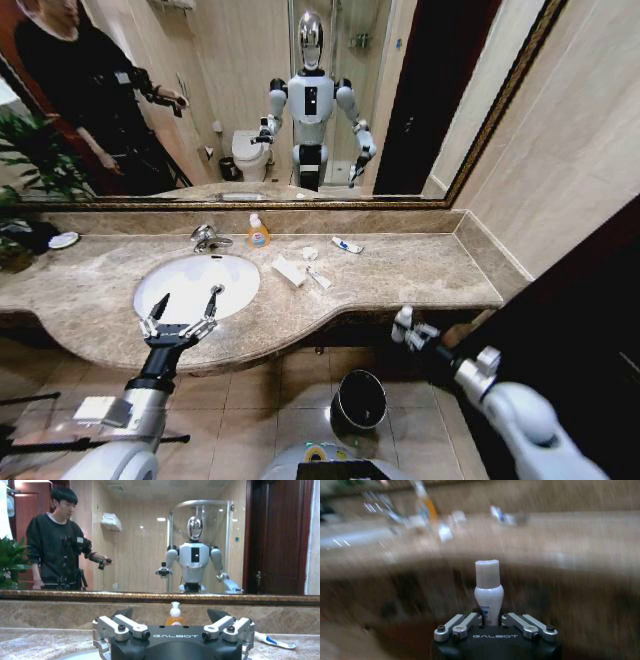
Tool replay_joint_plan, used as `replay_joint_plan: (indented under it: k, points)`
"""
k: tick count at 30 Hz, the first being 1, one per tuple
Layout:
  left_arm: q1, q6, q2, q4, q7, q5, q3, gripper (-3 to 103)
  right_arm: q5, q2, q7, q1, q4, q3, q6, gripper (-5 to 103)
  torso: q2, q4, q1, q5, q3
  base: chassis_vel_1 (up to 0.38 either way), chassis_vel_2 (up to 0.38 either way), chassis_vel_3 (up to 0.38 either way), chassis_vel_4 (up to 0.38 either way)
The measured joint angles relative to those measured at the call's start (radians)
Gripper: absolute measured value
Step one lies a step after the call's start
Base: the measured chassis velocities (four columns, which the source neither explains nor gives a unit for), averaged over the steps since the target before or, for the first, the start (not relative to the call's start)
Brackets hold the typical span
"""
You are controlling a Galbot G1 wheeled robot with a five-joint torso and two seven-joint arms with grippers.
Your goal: Pick up the trash from the sink and place it in the trash bin.
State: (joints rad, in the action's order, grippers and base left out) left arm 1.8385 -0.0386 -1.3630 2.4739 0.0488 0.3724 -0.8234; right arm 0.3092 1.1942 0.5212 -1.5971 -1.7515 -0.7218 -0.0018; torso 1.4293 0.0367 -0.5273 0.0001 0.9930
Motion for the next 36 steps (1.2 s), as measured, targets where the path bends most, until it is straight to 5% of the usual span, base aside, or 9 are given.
replay_joint_plan:
  k: [2,5,14,30,33,36]
  points:
    - [0.0,0.0,0.0,0.0,0.0,0.0,0.0,100,-0.117,0.093,-0.076,0.069,0.206,0.039,0.114,15,0.0,0.0,0.0,0.0,0.0,0.0,0.0,0.0,0.0]
    - [0.0,0.0,0.0,0.0,0.0,0.0,0.0,100,-0.188,0.177,-0.126,0.133,0.368,0.053,0.173,15,0.0,0.0001,0.0,-0.0002,0.0,0.0,0.0,0.0,0.0]
    - [0.0,0.0,0.0,0.0,0.0,0.0,0.0,100,-0.297,0.278,-0.16,0.225,0.636,0.049,0.279,12,0.0,0.0001,0.0,-0.0006,0.0,0.0,0.0,0.0,0.0]
    - [0.0,0.0,0.0,0.0,0.0,0.0,0.0,100,-0.356,0.309,-0.173,0.242,0.678,0.045,0.308,70,0.0,0.0001,0.0,0.0,0.0,0.0,0.0,0.0,0.0]
    - [0.0,0.0,0.0,0.0,0.0,0.0,0.0,100,-0.318,0.29,-0.162,0.214,0.605,0.035,0.294,80,0.0,0.0002,0.0,0.0002,0.0,0.0,0.0,0.0,0.0]
    - [0.0,0.0,0.0,0.0,0.0,0.0,0.0,100,-0.151,0.222,-0.009,0.126,0.4,-0.043,0.267,95,0.0,0.0002,0.0,0.0004,0.0,0.0,0.0,0.0,0.0]
